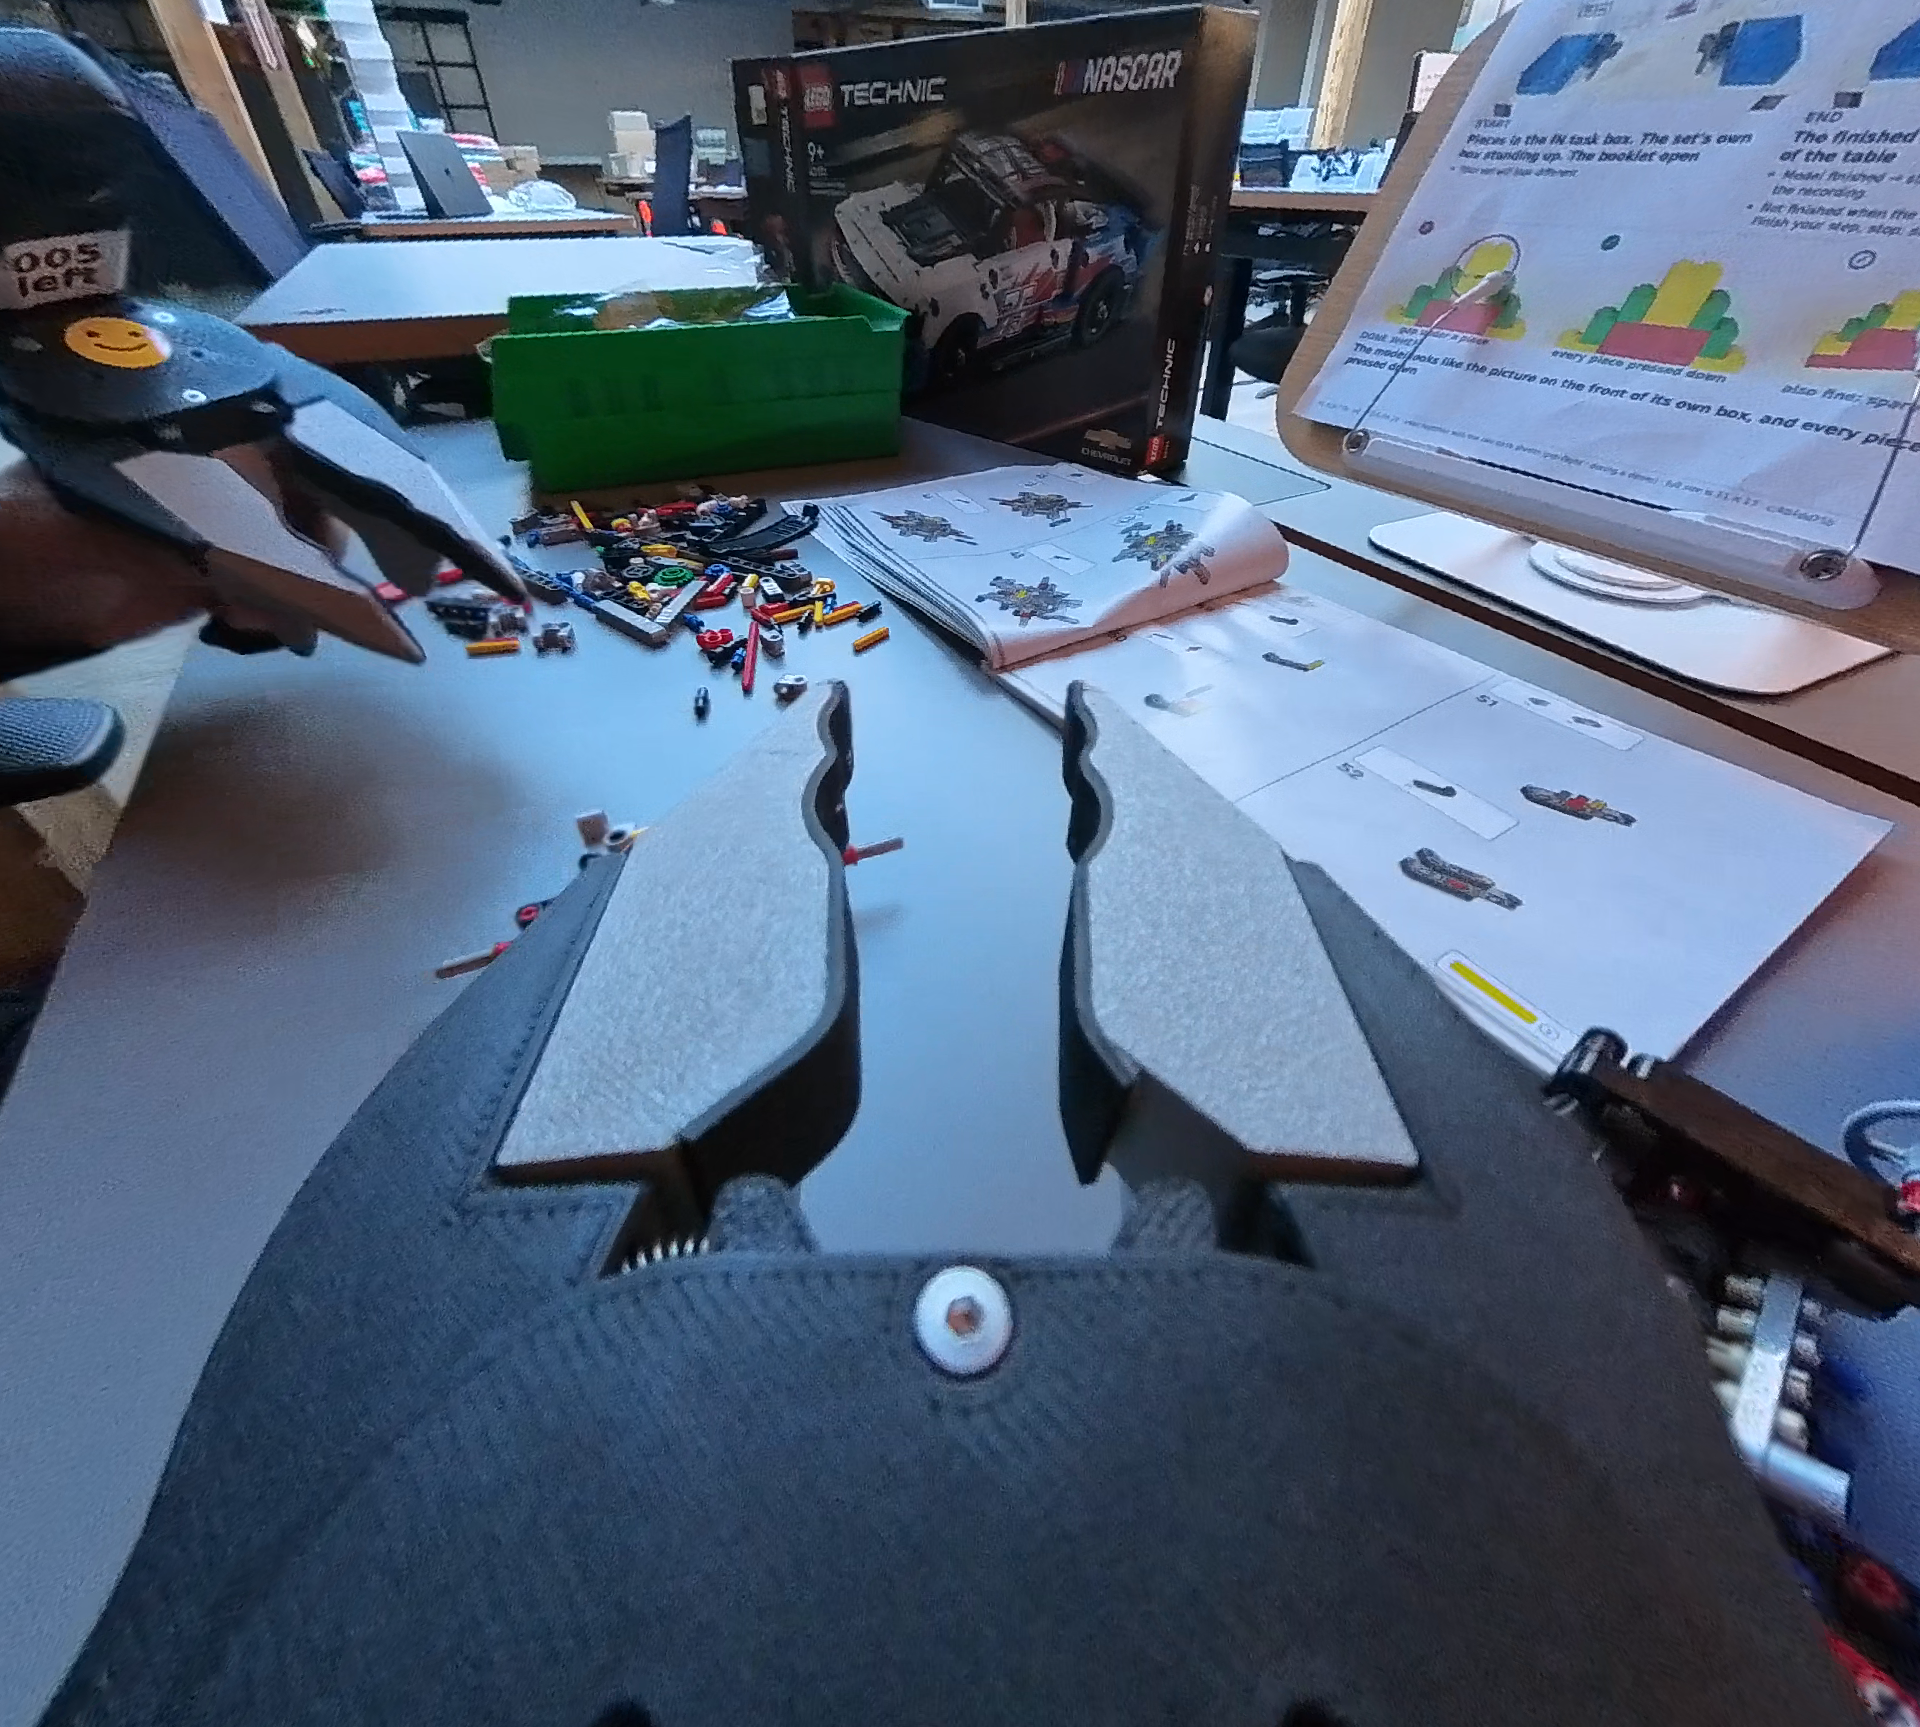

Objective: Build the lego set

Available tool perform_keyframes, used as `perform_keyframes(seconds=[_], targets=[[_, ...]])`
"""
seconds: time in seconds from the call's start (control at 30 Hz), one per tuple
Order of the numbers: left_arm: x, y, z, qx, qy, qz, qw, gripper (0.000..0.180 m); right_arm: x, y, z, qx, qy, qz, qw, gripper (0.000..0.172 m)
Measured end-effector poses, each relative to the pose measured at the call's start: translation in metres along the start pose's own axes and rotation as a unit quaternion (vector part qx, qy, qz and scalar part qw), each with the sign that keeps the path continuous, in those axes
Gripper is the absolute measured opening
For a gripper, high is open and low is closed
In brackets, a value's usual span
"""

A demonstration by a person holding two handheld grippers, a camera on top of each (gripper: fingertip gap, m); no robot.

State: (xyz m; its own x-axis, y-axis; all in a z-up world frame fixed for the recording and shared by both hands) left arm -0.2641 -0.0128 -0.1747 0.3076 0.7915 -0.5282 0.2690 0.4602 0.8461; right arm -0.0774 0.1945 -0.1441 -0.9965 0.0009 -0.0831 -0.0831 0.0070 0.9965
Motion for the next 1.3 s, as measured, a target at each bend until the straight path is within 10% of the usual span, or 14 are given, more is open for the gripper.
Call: perform_keyframes(seconds=[0.27, 0.5, 1.3], targets=[[-0.050, -0.017, -0.059, -0.048, 0.074, -0.053, 0.995, 0.037, -0.006, -0.001, 0.003, 0.020, -0.002, 0.005, 1.000, 0.037], [-0.018, -0.017, -0.100, -0.061, 0.071, -0.146, 0.985, 0.032, -0.001, -0.008, 0.001, 0.017, 0.002, -0.017, 1.000, 0.036], [0.049, 0.009, -0.180, -0.002, 0.061, -0.147, 0.987, 0.021, 0.013, -0.016, -0.013, 0.022, 0.049, -0.049, 0.997, 0.032]])
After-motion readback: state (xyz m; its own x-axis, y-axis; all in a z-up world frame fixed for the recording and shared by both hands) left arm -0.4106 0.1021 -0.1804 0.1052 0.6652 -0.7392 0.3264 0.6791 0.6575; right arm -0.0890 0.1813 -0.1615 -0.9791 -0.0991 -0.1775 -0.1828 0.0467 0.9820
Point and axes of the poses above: each gripper's, where its closed fingertips meet, x out along the fingers, y out of its top, z = x × y across the jaws, the point moved 5 cm from there along -x, back along the fingers, and after that the axes turned 2 degrees about -z, right-handed, at the moved point
